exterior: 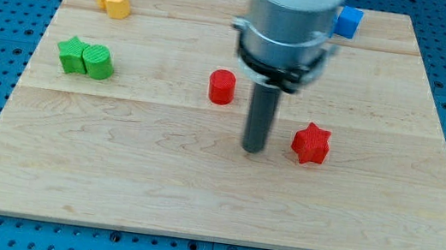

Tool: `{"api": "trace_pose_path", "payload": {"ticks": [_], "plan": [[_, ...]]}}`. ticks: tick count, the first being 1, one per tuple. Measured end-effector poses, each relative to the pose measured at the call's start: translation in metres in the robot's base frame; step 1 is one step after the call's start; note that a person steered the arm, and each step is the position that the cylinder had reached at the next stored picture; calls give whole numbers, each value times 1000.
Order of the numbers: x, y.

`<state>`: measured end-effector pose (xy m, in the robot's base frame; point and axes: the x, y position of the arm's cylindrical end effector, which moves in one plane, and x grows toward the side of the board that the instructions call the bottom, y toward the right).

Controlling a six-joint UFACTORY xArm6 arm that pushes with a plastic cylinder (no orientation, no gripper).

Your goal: Place the green circle diagonal to red circle

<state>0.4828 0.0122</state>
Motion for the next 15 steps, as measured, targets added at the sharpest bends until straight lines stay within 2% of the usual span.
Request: {"api": "trace_pose_path", "payload": {"ticks": [1, 3, 4, 6, 7, 9, 10, 11, 12, 15], "plan": [[-24, -40], [-39, -248], [-59, -317], [-121, -299], [-121, -277], [-44, -245], [-34, -245], [-34, -268], [-77, -296], [-91, -154]]}}
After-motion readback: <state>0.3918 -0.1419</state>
